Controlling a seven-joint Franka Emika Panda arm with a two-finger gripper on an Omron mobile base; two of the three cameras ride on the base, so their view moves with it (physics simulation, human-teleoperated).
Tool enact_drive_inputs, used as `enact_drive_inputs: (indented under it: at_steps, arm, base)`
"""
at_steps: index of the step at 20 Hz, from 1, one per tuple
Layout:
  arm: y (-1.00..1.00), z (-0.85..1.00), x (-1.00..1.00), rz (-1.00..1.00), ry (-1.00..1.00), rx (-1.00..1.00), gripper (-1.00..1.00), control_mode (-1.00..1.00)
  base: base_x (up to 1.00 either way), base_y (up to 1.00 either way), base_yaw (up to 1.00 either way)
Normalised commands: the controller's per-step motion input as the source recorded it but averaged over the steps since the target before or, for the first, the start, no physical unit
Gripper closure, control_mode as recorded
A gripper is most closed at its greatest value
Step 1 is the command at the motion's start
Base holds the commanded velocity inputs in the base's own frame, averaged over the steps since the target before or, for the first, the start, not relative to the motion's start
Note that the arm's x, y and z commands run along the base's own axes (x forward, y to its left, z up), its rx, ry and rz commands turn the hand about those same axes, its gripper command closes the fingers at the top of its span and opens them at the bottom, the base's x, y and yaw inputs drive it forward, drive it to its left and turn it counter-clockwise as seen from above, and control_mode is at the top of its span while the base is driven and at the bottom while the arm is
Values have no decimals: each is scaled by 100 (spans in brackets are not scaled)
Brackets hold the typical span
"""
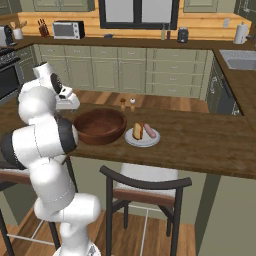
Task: Place one bun and one sausage from the bowl on each plate.
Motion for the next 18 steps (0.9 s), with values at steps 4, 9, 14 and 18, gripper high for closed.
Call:
enact_drive_inputs:
  at_steps: [4, 9, 14, 18]
  arm:
    - [-98, -10, 51, 7, 8, 22, -100, -100]
    - [-65, -24, 34, 1, 15, 9, -100, -100]
    - [-7, -7, 51, 0, 10, 6, -100, -100]
    - [-3, 0, 74, -5, 9, 2, -100, -100]
  base:
    - [0, 0, 0]
    - [0, 0, 0]
    - [0, 0, 0]
    - [0, 0, 0]
